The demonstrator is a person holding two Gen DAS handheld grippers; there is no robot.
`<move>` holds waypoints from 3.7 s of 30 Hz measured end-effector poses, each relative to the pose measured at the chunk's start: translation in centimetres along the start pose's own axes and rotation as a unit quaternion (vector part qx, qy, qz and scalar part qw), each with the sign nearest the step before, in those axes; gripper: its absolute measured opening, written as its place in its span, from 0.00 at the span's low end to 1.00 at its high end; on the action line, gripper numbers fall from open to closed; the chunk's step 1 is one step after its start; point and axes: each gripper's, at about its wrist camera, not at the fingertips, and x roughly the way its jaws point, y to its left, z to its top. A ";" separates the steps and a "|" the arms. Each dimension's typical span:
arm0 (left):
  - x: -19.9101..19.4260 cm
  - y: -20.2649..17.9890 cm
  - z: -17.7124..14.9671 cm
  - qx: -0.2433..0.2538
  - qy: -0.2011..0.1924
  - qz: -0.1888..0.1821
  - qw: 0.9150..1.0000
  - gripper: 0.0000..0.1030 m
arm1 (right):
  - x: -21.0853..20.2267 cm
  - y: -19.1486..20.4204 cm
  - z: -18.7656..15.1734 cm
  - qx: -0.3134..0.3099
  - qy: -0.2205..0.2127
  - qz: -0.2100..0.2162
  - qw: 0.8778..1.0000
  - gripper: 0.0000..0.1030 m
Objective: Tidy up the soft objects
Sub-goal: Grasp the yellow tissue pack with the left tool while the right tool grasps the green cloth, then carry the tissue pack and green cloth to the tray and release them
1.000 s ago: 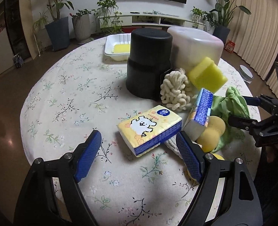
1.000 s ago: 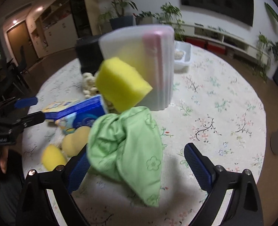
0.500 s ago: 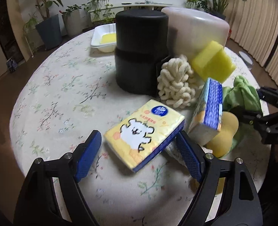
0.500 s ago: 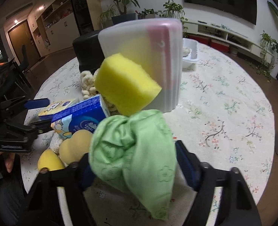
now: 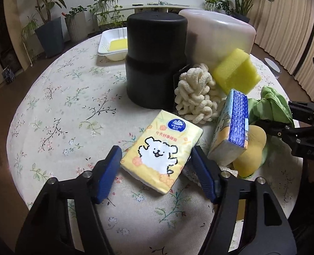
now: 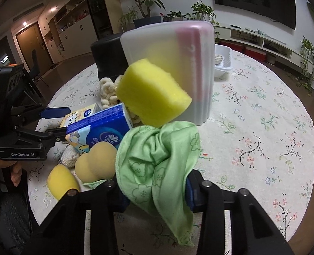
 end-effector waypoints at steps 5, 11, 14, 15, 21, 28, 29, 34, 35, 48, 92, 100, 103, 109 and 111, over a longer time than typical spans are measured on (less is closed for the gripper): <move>0.1 -0.2 0.2 0.005 0.006 0.010 1.000 0.58 | -0.2 0.2 -0.2 -0.002 -0.002 -0.005 1.000 0.36; 0.0 -0.3 0.1 0.005 0.003 0.012 1.000 0.54 | -0.2 0.0 -0.4 0.005 -0.003 -0.002 1.000 0.29; -0.3 -0.4 -0.1 0.003 -0.002 0.017 1.000 0.49 | -0.4 -0.1 -0.4 0.008 -0.007 0.001 1.000 0.26; -0.5 -0.3 -0.2 0.000 -0.005 0.017 1.000 0.48 | -0.5 -0.2 -0.4 0.011 -0.009 0.004 1.000 0.26; -1.0 0.2 -0.7 -0.015 -0.012 0.014 1.000 0.41 | -0.7 -0.1 -0.4 0.012 -0.013 0.009 1.000 0.25; -1.7 -0.1 -0.9 -0.014 -0.024 0.025 0.999 0.40 | -0.8 -0.1 -0.5 0.010 -0.019 0.007 1.000 0.25; -1.7 -0.1 -1.0 -0.016 -0.026 0.027 0.999 0.39 | -0.9 0.0 -0.5 0.010 -0.020 0.007 1.000 0.25; -2.3 1.1 -1.3 -0.046 -0.033 0.016 0.998 0.39 | -1.7 0.1 -0.5 0.011 -0.027 0.008 1.000 0.25; -2.5 1.2 -1.4 -0.049 -0.034 0.017 0.998 0.39 | -1.9 0.2 -0.5 0.010 -0.028 0.009 1.000 0.25; -5.8 1.2 -1.7 -0.053 -0.067 0.028 0.996 0.39 | -4.7 0.1 -0.6 0.025 -0.026 0.006 0.999 0.25; 0.9 7.7 20.9 0.035 -0.081 0.018 0.996 0.40 | -0.8 -10.4 24.5 -0.066 -0.055 -0.052 0.995 0.25; 8.6 8.0 23.6 0.048 -0.036 0.030 0.998 0.40 | 8.7 -10.1 28.2 -0.097 0.007 -0.002 0.995 0.26; 10.6 7.7 23.8 0.048 -0.021 0.029 0.998 0.40 | 11.5 -9.8 28.2 -0.109 0.026 0.008 0.994 0.26; 13.1 7.1 23.5 0.059 -0.002 0.031 0.998 0.41 | 15.5 -9.8 27.5 -0.122 0.060 0.008 0.991 0.26; 13.4 7.0 23.5 0.059 0.001 0.031 0.998 0.42 | 16.3 -9.9 27.3 -0.119 0.068 0.013 0.990 0.27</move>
